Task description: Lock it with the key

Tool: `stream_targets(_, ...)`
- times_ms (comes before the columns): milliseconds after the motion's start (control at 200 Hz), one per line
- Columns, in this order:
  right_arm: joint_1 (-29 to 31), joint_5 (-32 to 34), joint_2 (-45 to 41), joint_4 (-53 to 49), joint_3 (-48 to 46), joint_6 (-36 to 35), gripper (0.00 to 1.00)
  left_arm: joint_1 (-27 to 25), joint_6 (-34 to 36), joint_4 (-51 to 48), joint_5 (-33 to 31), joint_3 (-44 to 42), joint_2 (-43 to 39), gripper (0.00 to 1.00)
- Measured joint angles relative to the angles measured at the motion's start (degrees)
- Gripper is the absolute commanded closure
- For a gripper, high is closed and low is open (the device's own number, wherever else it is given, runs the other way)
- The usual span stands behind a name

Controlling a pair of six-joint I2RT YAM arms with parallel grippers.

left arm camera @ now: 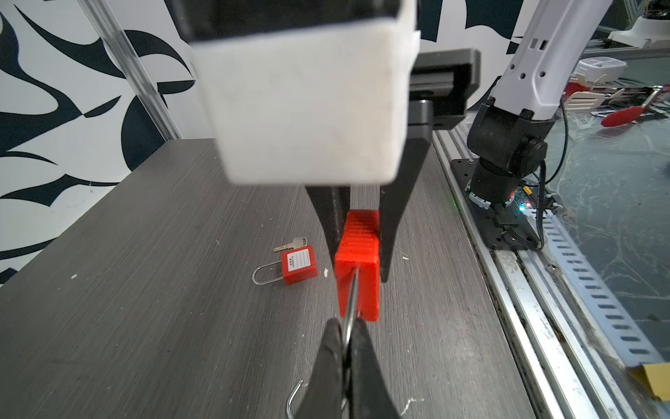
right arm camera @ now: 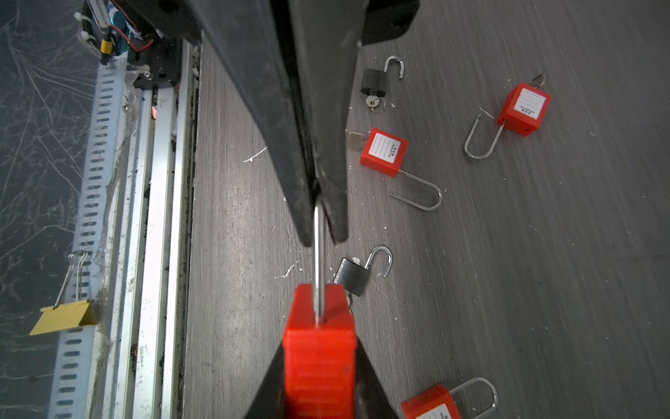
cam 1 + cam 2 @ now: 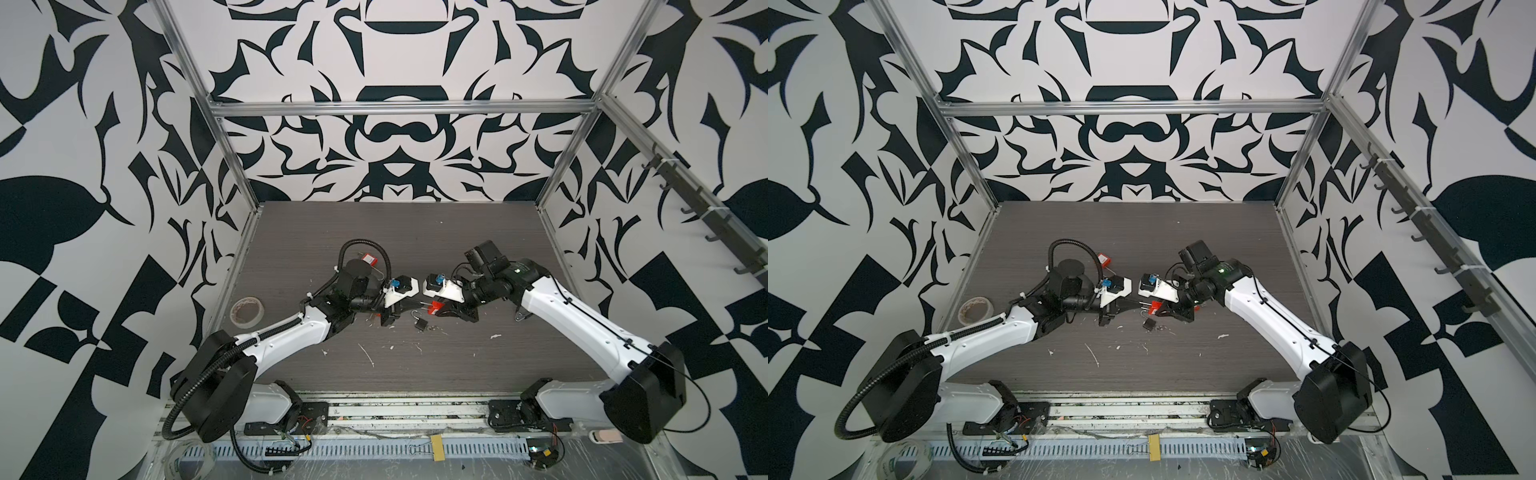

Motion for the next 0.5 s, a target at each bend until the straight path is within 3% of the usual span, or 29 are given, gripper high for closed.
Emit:
stream_targets(75, 0.0, 0.35, -0.61, 0.44, 0.0, 0.13, 0.62, 0.24, -1.33, 2.93, 0.46, -1.01, 0.0, 1.0)
stream_targets(115, 0.24, -0.76, -0.79, 1.95, 0.22, 0.83, 0.49, 0.33, -2.29, 4.9, 1.29, -1.75, 0.22, 1.0)
stream_targets(185, 1.18, -2.08, -0.83, 3.19, 1.99, 0.52, 0.38, 0.5, -3.87, 7.1, 2.89, -2.03, 1.11, 1.0)
stream_targets(500, 0.28, -1.4, -5.66, -6.47, 10.25, -0.81, 0.35, 3.23, -7.04, 13.27, 6.49, -2.03, 2.51, 1.0)
